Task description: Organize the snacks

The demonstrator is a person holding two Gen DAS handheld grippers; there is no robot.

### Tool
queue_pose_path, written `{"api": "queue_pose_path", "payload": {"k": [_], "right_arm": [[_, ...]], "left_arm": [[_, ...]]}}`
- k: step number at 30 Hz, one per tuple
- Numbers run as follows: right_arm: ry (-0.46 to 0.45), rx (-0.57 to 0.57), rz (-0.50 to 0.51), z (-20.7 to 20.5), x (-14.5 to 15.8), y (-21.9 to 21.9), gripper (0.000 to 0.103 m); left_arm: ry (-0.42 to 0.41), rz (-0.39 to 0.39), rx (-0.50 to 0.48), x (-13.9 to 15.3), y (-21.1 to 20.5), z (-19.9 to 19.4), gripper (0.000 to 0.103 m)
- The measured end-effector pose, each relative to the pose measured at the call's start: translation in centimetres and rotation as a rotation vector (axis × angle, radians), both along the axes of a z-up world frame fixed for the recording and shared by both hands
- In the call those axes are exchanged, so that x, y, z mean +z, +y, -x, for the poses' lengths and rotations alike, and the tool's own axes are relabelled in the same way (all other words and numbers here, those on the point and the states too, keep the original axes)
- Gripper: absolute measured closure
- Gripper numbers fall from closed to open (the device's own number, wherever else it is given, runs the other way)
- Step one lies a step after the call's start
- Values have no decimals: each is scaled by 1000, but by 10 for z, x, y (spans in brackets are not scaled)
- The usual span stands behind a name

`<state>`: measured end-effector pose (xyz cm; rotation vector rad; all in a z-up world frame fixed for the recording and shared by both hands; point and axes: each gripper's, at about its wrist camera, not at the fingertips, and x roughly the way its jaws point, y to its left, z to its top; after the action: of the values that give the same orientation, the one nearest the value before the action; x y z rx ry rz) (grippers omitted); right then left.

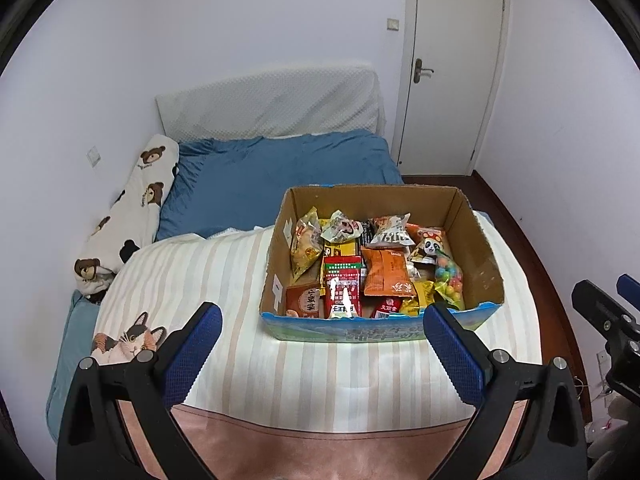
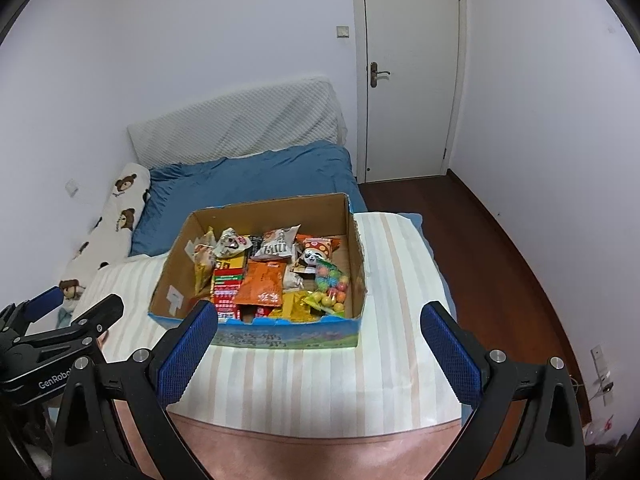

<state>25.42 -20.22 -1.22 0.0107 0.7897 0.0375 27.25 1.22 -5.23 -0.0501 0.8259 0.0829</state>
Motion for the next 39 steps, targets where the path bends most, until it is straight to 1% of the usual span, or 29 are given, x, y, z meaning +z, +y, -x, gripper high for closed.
{"api": "queue_pose_path", "payload": {"k": [2, 6, 9, 16, 39], "right_arm": [[12, -2, 4, -10, -5, 1, 0], [23, -15, 15, -24, -12, 2, 0], [41, -23, 16, -31, -21, 2, 0], [66, -34, 23, -36, -31, 2, 0], [52, -36, 32, -27, -23, 3, 0]], "left_arm": [[25, 13, -1, -6, 2, -10, 0], [54, 16, 10, -15, 5, -24, 0], [62, 8, 9, -18, 6, -31, 0], [75, 2, -5, -22, 3, -37, 0], [60, 9, -30, -16, -1, -35, 0]]}}
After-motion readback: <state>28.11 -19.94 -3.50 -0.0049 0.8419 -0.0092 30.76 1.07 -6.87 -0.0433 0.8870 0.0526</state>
